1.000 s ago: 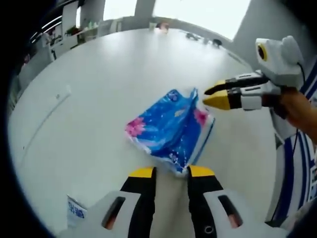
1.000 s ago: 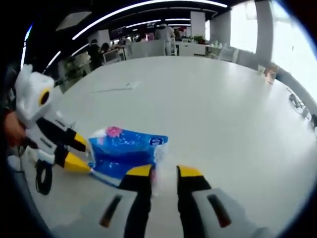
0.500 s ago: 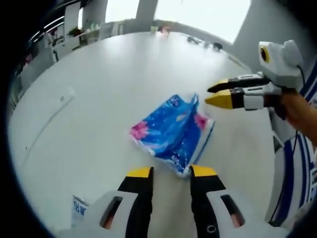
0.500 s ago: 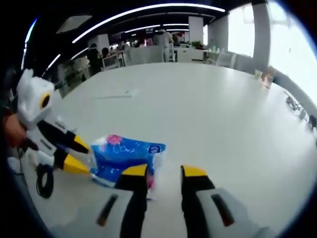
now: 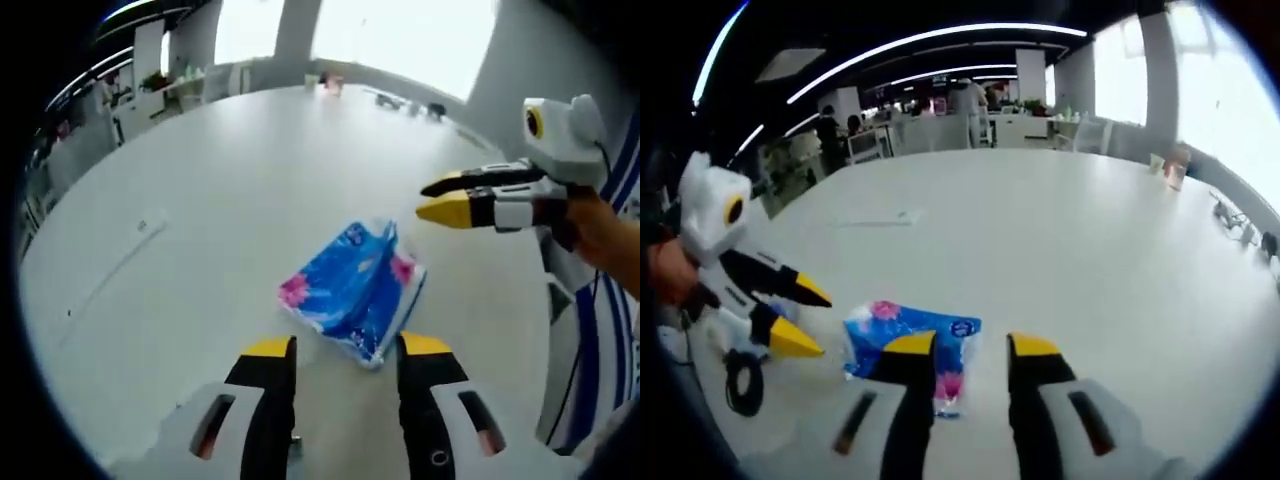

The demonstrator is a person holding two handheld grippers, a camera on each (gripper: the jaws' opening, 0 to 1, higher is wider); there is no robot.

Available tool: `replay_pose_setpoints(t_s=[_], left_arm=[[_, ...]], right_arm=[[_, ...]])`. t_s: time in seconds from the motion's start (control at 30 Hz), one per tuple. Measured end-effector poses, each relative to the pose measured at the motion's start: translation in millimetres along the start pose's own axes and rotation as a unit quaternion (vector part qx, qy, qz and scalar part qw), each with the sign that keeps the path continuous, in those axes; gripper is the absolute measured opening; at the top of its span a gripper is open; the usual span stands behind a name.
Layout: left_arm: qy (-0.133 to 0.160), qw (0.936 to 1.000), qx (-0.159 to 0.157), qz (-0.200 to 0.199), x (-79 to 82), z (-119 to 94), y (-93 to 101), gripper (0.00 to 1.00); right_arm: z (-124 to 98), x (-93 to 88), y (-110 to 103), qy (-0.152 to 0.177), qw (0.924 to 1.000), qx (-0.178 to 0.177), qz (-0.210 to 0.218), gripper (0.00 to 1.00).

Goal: Arrange the tabletop items into an orderly group along one side of the table until the central work area is clear of visible clutter.

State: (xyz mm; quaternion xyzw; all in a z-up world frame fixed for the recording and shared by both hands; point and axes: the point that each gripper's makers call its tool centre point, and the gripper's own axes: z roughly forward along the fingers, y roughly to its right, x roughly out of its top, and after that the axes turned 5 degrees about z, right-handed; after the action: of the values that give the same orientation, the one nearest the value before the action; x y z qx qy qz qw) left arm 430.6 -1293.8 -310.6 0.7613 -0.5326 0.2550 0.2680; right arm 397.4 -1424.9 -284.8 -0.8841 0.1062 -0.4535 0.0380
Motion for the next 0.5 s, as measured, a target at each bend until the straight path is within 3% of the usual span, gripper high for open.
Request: replay_pose_setpoints(t_s=[0.5], left_arm=[[0.07,0.9971,0.029,-0.007,30.5,-48,-18.1,0.59]], right_arm=[[-21,29.1,-30,0.04,0.9988,0.029,-0.001,0.34]])
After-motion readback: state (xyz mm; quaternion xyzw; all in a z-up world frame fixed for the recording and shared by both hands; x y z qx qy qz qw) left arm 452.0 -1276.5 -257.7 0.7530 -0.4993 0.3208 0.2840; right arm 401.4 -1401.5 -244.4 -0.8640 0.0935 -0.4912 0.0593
